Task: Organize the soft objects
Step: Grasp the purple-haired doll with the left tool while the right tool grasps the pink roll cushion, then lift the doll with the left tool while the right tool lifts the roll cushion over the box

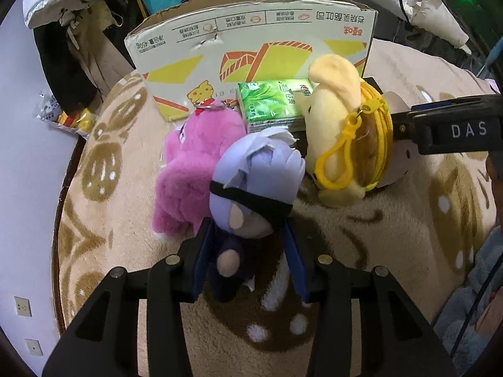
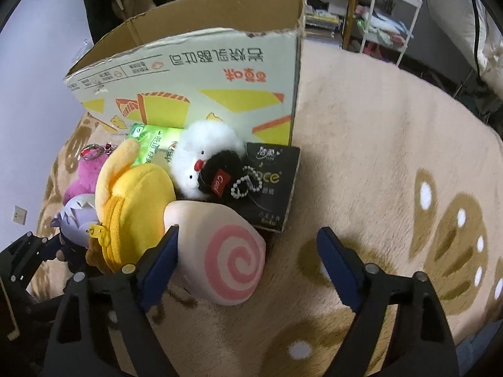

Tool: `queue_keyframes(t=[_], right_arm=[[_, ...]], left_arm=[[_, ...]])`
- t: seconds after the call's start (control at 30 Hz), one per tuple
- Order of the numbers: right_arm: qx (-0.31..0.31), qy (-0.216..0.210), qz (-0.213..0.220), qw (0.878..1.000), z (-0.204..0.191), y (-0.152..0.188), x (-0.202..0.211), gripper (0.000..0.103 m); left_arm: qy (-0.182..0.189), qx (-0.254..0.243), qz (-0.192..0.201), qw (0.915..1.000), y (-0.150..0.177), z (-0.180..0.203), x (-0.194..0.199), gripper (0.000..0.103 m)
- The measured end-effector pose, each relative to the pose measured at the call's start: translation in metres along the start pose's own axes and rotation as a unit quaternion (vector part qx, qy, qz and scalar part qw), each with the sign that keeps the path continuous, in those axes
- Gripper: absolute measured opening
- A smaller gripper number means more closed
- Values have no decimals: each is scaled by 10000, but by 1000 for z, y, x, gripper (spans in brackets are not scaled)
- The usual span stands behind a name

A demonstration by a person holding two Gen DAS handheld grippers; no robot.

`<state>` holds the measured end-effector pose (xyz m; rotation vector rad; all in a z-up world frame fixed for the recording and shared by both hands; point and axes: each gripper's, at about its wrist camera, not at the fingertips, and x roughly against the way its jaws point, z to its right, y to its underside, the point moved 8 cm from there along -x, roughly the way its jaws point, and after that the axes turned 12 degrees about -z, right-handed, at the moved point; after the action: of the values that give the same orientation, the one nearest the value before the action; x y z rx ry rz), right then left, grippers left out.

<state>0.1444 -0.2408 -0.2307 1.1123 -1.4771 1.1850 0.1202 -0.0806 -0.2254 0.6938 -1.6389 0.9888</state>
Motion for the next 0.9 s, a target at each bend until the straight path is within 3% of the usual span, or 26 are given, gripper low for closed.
queue_keyframes(t=[0.17, 0.23, 0.43, 0.57, 0.67, 0.77, 0.9], right_arm=[[26, -342, -67, 9994, -8, 4, 0, 51], [6, -440, -75, 9990, -10, 4, 1, 43], [-83, -555, 23, 9984, -6, 4, 11, 33], [-139, -660, 55, 9977, -5, 9, 19, 28], [-39, -500, 184, 9986, -8, 12, 26, 26], [2, -267, 438, 9987, -6, 14, 38, 26], [-87, -303, 769, 9965, -3, 15, 58, 25]], left_arm=[[-44, 22, 19, 10000, 2, 1, 3, 40], [-145, -14, 29, 9999, 3, 1, 2, 39], [-169, -12, 77, 9998, 6, 3, 11, 27], [192, 223, 109, 9995, 8, 0, 19, 26], [501, 528, 151, 9972, 9, -5, 27, 26], [342, 590, 380, 9970, 9, -8, 42, 26], [223, 658, 729, 9949, 11, -12, 64, 26]])
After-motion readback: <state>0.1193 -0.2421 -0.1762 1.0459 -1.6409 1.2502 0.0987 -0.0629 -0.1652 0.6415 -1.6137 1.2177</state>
